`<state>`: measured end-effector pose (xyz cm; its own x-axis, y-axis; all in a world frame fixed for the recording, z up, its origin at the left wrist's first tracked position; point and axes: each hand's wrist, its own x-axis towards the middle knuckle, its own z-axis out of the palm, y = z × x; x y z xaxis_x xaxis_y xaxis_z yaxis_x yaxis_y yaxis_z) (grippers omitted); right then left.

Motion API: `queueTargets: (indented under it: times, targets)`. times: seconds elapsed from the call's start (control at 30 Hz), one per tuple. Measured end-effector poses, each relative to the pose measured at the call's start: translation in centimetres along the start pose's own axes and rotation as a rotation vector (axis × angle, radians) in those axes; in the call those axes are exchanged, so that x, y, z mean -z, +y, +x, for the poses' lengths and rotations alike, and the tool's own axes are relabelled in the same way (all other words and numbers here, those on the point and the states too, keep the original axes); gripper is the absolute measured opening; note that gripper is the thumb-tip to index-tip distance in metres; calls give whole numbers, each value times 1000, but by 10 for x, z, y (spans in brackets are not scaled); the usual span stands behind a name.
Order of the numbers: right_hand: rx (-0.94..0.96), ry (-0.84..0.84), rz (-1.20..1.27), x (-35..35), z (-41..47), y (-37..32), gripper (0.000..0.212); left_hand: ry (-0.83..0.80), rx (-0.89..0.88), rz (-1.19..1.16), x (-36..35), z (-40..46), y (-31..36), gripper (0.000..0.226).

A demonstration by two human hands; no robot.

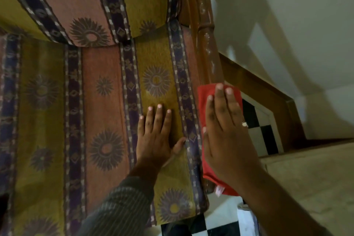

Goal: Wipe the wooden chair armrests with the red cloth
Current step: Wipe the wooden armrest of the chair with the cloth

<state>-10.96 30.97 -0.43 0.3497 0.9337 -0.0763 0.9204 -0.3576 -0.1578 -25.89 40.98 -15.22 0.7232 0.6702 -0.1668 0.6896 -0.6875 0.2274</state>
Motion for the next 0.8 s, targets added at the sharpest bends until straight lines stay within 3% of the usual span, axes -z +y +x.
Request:
queueTargets:
  times: [0.13, 0.23, 0.3, 0.4, 0.57, 0.67, 0.8]
  targets:
    - [131, 8, -38, 8, 43, 11, 71, 33, -14, -12, -6, 1, -1, 92]
    - [-168, 84, 351, 13, 59, 13, 65, 41, -9, -9, -5, 2, 0, 93]
    - [-301, 87, 444, 12, 58, 10, 67, 41, -2, 6, -4, 3, 1, 94]
    - [-140, 105, 212, 12, 56, 8, 65, 15, -1, 29, -3, 4, 1, 94]
    - [140, -39, -105, 20, 80, 11, 72, 8, -41, 48, -5, 3, 0, 88]
    - [215, -55, -104, 28, 109, 16, 67, 23, -55, 35, -4, 1, -1, 85]
    - [114, 34, 61, 29, 131, 22, 67, -25, -5, 20, 5, 1, 4, 89]
